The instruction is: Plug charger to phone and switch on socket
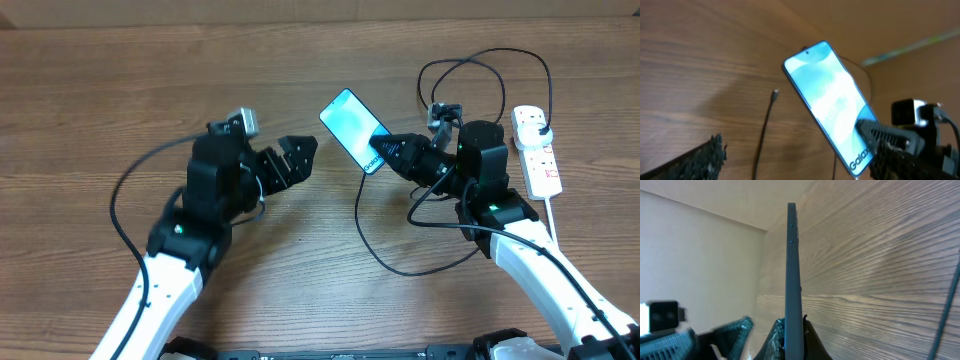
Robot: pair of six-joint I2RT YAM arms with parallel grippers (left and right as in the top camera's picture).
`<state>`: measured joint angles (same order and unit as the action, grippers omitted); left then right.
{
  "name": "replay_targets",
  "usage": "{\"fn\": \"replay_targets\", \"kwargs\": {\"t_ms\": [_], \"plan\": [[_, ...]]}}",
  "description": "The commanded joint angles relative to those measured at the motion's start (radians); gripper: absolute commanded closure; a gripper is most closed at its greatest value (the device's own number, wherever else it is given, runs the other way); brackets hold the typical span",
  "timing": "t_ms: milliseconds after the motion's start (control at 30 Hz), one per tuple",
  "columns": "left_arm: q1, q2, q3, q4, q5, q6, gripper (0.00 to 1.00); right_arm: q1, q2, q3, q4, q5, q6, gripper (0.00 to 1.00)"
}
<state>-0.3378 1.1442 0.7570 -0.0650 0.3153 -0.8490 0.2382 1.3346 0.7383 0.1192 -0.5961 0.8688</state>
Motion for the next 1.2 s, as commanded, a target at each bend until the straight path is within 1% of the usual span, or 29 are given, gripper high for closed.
{"fn": "replay_targets", "kwargs": {"t_ms": [0,100,200,267,333,533,600,633,733,900,1100,1167], "plan": [[0.012,0.016,-0.138,0.198,0.079,-0.16,0.0,0.006,0.021,0.01,0.067,-0.045,0.101,0.96],[0.012,0.058,-0.201,0.389,0.086,-0.227,0.0,0.02,0.064,0.01,0.185,-0.094,0.176,0.96],[0.012,0.106,-0.214,0.478,0.09,-0.282,0.0,0.036,0.098,0.01,0.28,-0.109,0.221,0.96],[0.012,0.144,-0.214,0.57,0.106,-0.285,0.01,0.049,0.117,0.01,0.329,-0.119,0.239,0.96],[0.013,0.182,-0.214,0.66,0.108,-0.315,0.0,0.067,0.138,0.01,0.378,-0.14,0.259,0.96],[0.025,0.265,-0.214,0.83,0.117,-0.367,0.0,0.102,0.154,0.01,0.393,-0.139,0.261,0.96],[0.025,0.284,-0.214,0.904,0.126,-0.38,0.0,0.103,0.154,0.01,0.393,-0.138,0.26,0.96],[0.025,0.301,-0.214,0.976,0.137,-0.4,0.0,0.103,0.154,0.01,0.393,-0.139,0.257,0.96],[0.025,0.32,-0.213,1.044,0.154,-0.435,0.0,0.103,0.154,0.01,0.393,-0.139,0.257,0.96],[0.025,0.351,-0.213,1.08,0.186,-0.466,0.0,0.122,0.154,0.01,0.401,-0.139,0.257,0.96],[0.024,0.365,-0.213,1.152,0.216,-0.476,0.05,0.161,0.182,0.01,0.436,-0.138,0.257,0.96],[0.024,0.365,-0.213,1.173,0.218,-0.476,0.09,0.166,0.197,0.01,0.436,-0.14,0.258,0.96]]}}
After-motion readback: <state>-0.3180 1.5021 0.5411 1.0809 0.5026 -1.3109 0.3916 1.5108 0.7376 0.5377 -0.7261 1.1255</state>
